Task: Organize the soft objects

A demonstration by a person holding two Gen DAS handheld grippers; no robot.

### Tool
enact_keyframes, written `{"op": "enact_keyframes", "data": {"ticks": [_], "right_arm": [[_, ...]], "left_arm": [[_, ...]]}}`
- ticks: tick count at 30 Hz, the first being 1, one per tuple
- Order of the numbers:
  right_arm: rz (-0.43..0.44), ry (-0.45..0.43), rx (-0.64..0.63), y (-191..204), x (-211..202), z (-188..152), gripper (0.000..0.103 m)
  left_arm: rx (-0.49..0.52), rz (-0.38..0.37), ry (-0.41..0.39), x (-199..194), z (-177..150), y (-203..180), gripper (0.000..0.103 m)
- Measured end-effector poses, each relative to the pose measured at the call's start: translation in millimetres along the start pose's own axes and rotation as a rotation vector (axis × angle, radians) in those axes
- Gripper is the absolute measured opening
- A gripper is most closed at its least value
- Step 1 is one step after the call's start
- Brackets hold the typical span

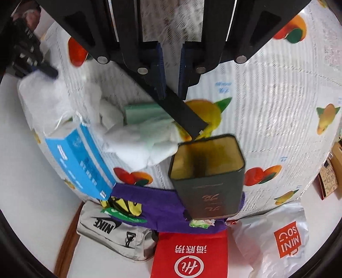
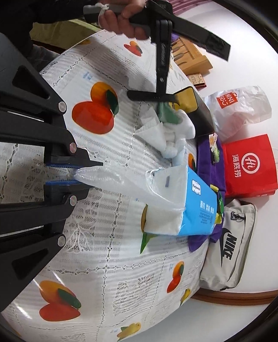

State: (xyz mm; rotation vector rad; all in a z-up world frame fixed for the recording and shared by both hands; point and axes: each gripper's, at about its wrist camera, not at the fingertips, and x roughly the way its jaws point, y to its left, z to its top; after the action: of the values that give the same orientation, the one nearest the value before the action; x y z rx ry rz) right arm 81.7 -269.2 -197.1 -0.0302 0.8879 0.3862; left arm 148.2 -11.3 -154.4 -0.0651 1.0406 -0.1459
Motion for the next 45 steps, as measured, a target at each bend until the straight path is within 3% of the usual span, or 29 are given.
{"op": "enact_keyframes", "data": {"ticks": [3, 5, 7, 9, 11, 12, 16, 18, 19, 23, 27, 35, 37, 38, 39, 43, 45], "right_arm": [[-0.007, -0.01, -0.007, 0.5, -1.3, -0.3, 0.016], [-0.012, -0.004, -0.002, -1.2, -0.9, 0.5, 0.039], [-0.021, -0.009, 0.006, -3.9, -2.3, 0.8, 0.05], [-0.032, -0.014, 0.01, -6.9, -4.8, 0.3, 0.055], [-0.051, -0.008, 0.016, -10.8, -6.3, -0.5, 0.063], [-0.066, -0.008, 0.017, -12.5, -7.2, -1.3, 0.064], [-0.091, 0.003, 0.021, -18.4, -11.1, -6.5, 0.068], [-0.1, 0.005, 0.016, -19.2, -12.4, -8.5, 0.068], [-0.106, 0.007, 0.011, -19.8, -12.9, -9.3, 0.069], [-0.123, 0.008, 0.002, -21.5, -15.8, -11.0, 0.069], [-0.136, -0.001, 0.005, -23.9, -21.8, -10.7, 0.069], [-0.141, -0.027, 0.011, -24.9, -32.1, -8.2, 0.069], [-0.102, -0.029, 0.022, -23.0, -32.7, -6.6, 0.069], [-0.089, -0.027, 0.02, -21.1, -32.2, -6.1, 0.069], [-0.084, -0.025, 0.011, -18.1, -31.7, -5.9, 0.069], [-0.036, -0.022, -0.019, -8.2, -34.3, -7.4, 0.069], [0.01, -0.024, -0.008, -7.3, -37.0, -7.8, 0.069]], "left_arm": [[-0.01, -0.02, 0.006, -3.8, -5.9, 5.1, 0.012], [-0.019, -0.024, 0.018, -3.1, -7.6, 7.7, 0.012], [-0.031, -0.038, 0.043, -0.4, -8.1, 7.1, 0.019], [-0.053, -0.063, 0.056, 2.3, -6.7, 4.5, 0.045], [-0.066, -0.076, 0.051, 5.1, -2.7, -2.2, 0.065], [-0.069, -0.064, 0.05, 6.9, -1.0, -5.3, 0.065], [-0.043, 0.038, 0.02, 17.7, 4.3, -18.6, 0.065], [0.003, 0.114, 0.017, 20.0, 3.5, -24.7, 0.054], [0.046, 0.139, 0.015, 18.6, 0.9, -28.0, 0.054], [0.017, 0.103, 0.013, 3.4, -8.5, -10.8, 0.056], [-0.032, 0.09, 0.074, -2.0, -14.0, 8.3, 0.056], [-0.012, 0.117, 0.061, 5.3, -15.2, -9.1, 0.068], [0.014, 0.141, 0.026, 7.4, -13.9, -16.7, 0.057], [0.046, 0.162, 0.0, 6.8, -15.1, -19.1, 0.034], [0.074, 0.168, -0.02, 6.9, -14.9, -20.8, 0.026], [0.063, 0.063, -0.038, 1.8, -15.7, -7.2, 0.021], [0.029, 0.044, -0.014, -2.9, -17.2, -0.9, 0.022]]}}
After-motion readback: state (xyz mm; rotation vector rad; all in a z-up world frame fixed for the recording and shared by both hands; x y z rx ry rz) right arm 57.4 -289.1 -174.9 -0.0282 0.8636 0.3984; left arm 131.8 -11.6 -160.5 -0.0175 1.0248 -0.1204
